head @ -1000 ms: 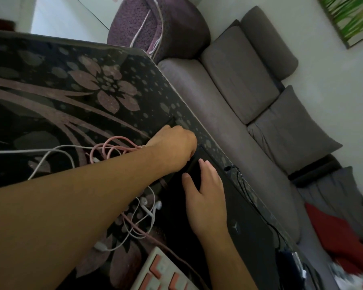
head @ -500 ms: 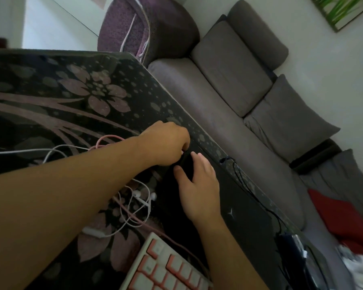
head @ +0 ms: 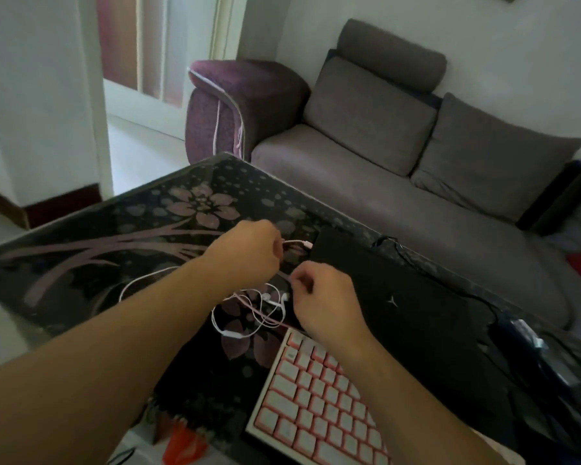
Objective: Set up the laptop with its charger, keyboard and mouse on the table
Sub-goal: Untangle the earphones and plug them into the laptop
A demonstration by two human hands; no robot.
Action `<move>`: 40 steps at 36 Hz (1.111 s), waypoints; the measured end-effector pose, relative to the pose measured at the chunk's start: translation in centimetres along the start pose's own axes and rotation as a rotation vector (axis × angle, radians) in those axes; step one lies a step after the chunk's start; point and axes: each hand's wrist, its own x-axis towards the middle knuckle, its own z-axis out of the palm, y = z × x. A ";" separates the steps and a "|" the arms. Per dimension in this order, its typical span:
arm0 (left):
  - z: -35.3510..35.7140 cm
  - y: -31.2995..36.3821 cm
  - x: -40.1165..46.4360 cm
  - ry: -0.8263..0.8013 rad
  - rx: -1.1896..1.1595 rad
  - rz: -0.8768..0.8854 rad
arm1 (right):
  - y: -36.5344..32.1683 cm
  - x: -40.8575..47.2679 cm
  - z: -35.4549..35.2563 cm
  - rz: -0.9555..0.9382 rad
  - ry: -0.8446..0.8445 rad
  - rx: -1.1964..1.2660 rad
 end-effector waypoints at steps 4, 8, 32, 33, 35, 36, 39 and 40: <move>0.4 -0.7 -2.9 -0.048 -0.010 -0.140 | -2.0 -1.0 0.5 -0.011 -0.153 -0.242; 0.3 -0.9 -4.6 -0.068 0.000 -0.177 | -3.0 -1.4 1.3 -0.016 -0.195 -0.363; -1.7 5.9 -5.8 -0.208 -0.582 0.266 | -0.9 -3.3 -10.8 0.077 0.205 1.012; -1.6 6.2 -5.9 -0.190 -0.566 0.270 | -0.5 -3.6 -11.2 0.079 0.224 1.024; -1.4 6.7 -5.9 -0.163 -0.533 0.254 | 0.6 -4.2 -12.1 0.094 0.255 1.058; -1.3 6.9 -5.9 -0.156 -0.516 0.251 | 1.1 -4.6 -12.5 0.111 0.268 1.072; -1.1 7.7 -6.0 -0.168 -0.349 0.294 | 3.0 -5.8 -13.3 0.168 0.312 1.079; -1.1 8.0 -6.1 -0.197 -0.289 0.306 | 3.5 -6.2 -13.4 0.176 0.317 1.092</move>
